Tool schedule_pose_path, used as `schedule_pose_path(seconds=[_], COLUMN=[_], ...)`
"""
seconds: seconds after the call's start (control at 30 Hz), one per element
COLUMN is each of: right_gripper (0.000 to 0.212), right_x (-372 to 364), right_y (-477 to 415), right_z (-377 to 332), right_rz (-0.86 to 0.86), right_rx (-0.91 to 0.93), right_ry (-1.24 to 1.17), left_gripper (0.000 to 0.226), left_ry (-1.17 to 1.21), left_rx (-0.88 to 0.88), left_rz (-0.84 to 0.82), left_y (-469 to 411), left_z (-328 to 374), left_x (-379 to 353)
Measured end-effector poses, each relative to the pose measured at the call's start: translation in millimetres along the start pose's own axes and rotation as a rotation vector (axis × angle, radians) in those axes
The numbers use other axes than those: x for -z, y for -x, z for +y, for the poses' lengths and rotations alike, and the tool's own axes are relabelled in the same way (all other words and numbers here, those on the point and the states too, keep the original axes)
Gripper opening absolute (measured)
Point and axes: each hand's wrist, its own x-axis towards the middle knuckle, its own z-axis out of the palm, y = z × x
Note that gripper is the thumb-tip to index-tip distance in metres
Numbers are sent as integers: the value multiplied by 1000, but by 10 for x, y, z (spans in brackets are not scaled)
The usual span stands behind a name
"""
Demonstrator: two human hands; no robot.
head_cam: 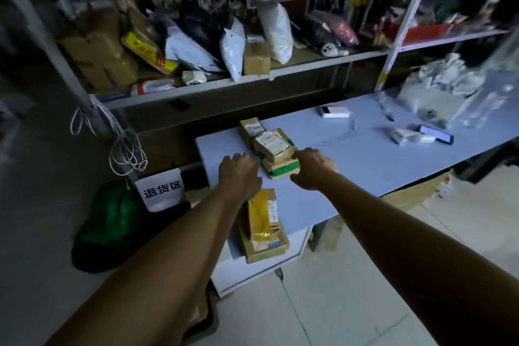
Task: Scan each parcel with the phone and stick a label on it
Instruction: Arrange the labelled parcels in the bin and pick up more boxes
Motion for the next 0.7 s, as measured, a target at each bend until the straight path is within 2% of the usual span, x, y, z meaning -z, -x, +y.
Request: schedule_pose_path(seconds=[0.2, 0.47, 0.6, 0.7], right_gripper=[56, 53, 47, 44], right_x=[-22, -296, -490, -615], right_y=[-67, -957, -1536, -1919], right_z=[600, 787, 801, 805], right_rz=[-17, -63, -125, -162], right_rx=[-19, -20, -81, -96], right_ry=[-103, -306, -469, -552], left_gripper=[44, 36, 40, 48], left_ry=[86, 164, 416, 695], left_rx=[48, 182, 325, 394], left_rz=[1, -80, -174, -245], left_y=[-178, -981, -1479, -1792], left_z=[503, 393, 258, 213], left_x=[10, -479, -884, -1069])
